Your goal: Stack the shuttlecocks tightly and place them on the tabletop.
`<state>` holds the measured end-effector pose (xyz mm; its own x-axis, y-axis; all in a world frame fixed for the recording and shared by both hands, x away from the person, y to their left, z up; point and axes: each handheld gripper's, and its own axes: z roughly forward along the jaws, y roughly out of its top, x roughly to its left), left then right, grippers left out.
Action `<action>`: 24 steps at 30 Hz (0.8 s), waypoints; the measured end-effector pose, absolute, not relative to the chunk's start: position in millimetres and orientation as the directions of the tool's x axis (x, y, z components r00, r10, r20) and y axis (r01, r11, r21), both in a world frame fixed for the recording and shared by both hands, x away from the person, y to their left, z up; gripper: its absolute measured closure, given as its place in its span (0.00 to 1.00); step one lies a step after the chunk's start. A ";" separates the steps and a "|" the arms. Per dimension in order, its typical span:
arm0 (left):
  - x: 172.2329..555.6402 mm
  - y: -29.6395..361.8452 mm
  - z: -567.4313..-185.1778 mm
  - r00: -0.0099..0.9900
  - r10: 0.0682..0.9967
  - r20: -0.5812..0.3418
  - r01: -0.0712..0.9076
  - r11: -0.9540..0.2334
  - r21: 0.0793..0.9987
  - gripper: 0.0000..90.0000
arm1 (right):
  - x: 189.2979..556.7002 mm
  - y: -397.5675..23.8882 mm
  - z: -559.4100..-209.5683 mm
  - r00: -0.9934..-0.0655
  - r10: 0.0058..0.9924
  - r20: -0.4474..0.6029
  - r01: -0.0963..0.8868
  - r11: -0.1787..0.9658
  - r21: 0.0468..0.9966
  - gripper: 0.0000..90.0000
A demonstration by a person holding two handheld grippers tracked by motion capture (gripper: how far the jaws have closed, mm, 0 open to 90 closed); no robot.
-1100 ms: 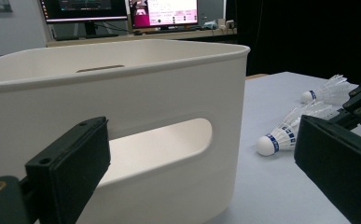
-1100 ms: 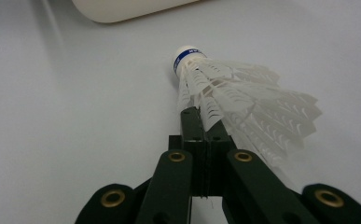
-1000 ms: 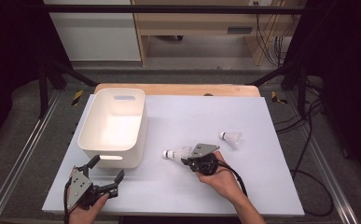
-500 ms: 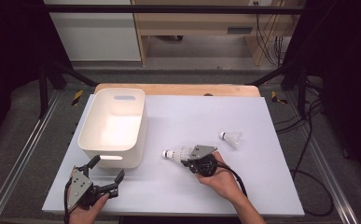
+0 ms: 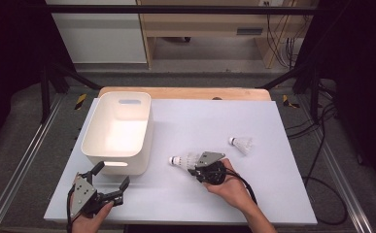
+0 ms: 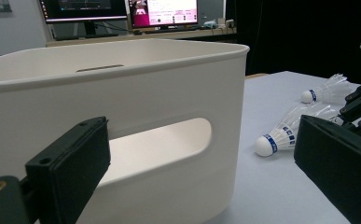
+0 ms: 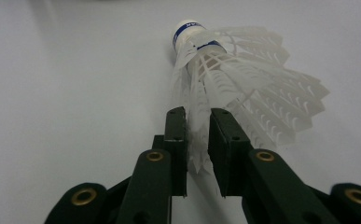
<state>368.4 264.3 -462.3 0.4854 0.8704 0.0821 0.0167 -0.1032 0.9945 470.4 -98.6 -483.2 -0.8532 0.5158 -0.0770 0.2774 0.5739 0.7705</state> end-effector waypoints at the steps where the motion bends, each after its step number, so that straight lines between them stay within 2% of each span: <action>1: 368.4 264.2 -462.4 0.486 0.870 0.082 0.017 -0.103 0.994 0.04 | 470.4 -98.6 -483.2 -0.853 0.516 -0.077 0.277 0.574 0.771 0.85; 20: 368.2 264.3 -462.5 0.484 0.872 0.081 0.016 -0.101 0.995 0.04 | 458.4 -107.8 -480.0 -0.831 0.553 -0.053 0.317 0.550 0.772 0.64; 22: 367.9 264.3 -462.5 0.484 0.871 0.082 0.015 -0.102 0.995 0.04 | 455.2 -110.8 -479.0 -0.822 0.567 -0.055 0.327 0.549 0.769 0.57; 24: 367.9 264.5 -462.7 0.483 0.872 0.081 0.015 -0.101 0.995 0.04 | 454.6 -111.7 -478.9 -0.820 0.569 -0.056 0.328 0.549 0.769 0.56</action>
